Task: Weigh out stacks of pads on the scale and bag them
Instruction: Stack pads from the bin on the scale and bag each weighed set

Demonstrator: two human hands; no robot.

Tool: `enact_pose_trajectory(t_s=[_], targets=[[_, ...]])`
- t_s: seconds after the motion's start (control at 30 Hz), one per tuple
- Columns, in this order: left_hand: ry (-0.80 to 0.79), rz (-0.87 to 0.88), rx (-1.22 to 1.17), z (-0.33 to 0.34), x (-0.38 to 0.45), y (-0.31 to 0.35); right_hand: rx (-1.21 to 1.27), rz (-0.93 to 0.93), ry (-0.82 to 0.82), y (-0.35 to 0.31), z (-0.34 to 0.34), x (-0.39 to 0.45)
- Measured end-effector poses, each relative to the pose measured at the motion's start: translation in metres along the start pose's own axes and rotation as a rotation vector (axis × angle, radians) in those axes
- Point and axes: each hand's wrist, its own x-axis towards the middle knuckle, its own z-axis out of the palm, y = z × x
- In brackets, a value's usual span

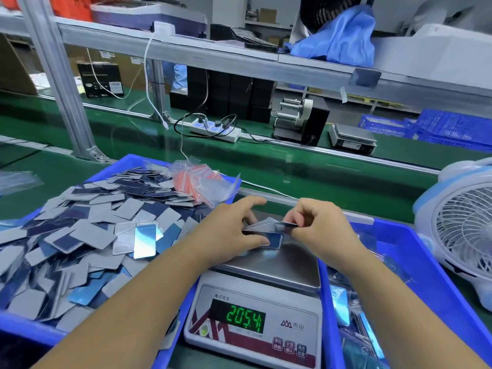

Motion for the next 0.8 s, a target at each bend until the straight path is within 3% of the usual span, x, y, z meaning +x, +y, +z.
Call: enact_pose_trajectory(t_s=[0.23,0.33,0.43,0.63,0.73,0.8], targets=[[-0.038,0.091,0.086,-0.005,0.000,0.004,0.303,0.069,-0.199,-0.003,-0.008,0.007],[-0.050,0.059,0.062,-0.004,0.000,0.003,0.602,0.228,-0.117,0.000,-0.009,0.013],[-0.032,0.015,0.041,-0.004,0.000,0.003,0.382,0.272,-0.088,0.003,0.005,0.018],[-0.062,0.002,0.097,-0.005,-0.002,0.003,-0.180,0.085,-0.217,-0.007,0.022,0.018],[-0.064,0.029,0.162,-0.005,-0.001,0.004,-0.240,0.070,-0.251,-0.010,0.024,0.019],[-0.059,0.020,0.187,-0.003,-0.001,0.005,-0.137,0.096,-0.251,-0.010,0.018,0.018]])
